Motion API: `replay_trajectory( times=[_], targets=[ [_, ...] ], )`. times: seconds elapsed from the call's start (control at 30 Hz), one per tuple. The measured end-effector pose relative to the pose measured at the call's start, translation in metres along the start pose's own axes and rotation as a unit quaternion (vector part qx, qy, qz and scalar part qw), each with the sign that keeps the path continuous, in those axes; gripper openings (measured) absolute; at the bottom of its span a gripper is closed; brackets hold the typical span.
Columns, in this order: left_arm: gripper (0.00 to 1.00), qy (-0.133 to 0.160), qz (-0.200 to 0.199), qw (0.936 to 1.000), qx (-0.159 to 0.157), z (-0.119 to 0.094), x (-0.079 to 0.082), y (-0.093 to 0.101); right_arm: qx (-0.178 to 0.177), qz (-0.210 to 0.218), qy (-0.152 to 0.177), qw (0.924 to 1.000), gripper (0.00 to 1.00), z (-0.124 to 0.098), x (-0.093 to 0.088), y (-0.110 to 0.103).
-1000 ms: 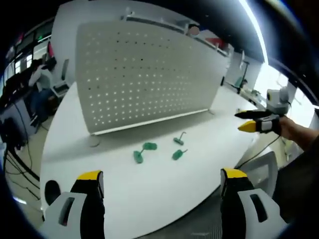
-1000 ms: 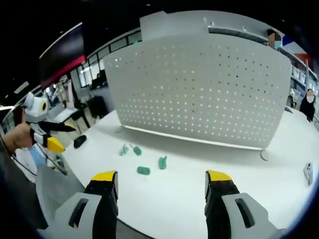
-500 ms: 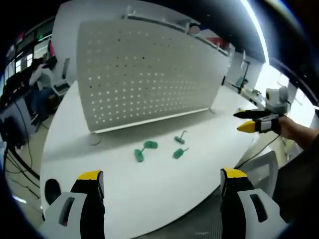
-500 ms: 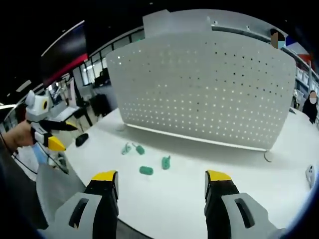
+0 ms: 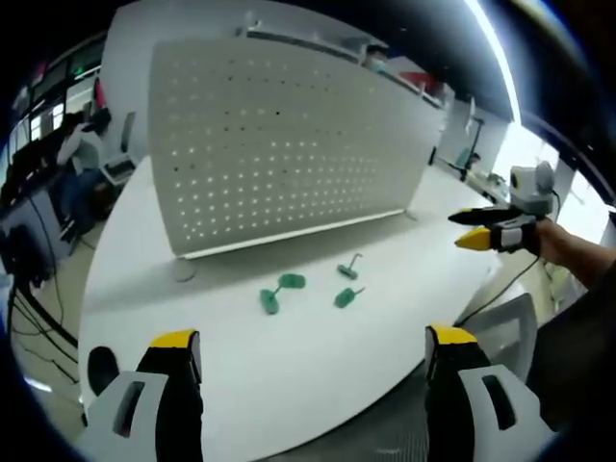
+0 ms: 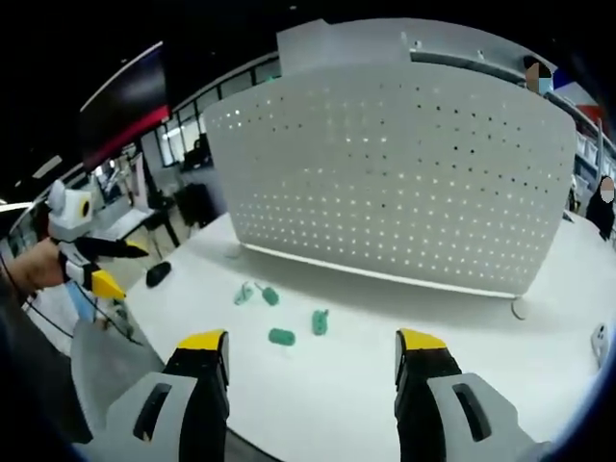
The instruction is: Insert the hook assembly into the mounting plate slot until the hook locks in place.
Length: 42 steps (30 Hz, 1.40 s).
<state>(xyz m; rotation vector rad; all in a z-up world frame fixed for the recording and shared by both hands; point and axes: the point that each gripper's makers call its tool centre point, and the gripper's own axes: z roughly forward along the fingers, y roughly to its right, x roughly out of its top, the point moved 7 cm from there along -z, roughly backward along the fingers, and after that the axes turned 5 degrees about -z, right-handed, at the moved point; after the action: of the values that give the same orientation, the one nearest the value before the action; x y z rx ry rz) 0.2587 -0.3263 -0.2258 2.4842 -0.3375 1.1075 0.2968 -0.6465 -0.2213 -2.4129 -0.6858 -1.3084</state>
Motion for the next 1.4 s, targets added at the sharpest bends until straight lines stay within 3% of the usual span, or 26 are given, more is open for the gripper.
replay_trajectory(
  times=[0.9,1.23,1.4],
  targets=[
    [0.98,-0.006,-0.002,1.0,0.003,0.001,-0.002,-0.001,0.008,-0.002,-0.013,0.9999,0.69,0.009,-0.004,0.001],
    [0.98,-0.012,-0.002,0.9999,-0.001,0.002,-0.003,0.002,0.035,-0.01,-0.03,0.9989,0.62,0.023,-0.001,-0.007],
    [0.98,-0.011,-0.004,0.9999,-0.001,0.002,-0.003,0.002,0.065,-0.026,-0.038,0.9968,0.57,0.041,0.006,-0.018]
  ],
)
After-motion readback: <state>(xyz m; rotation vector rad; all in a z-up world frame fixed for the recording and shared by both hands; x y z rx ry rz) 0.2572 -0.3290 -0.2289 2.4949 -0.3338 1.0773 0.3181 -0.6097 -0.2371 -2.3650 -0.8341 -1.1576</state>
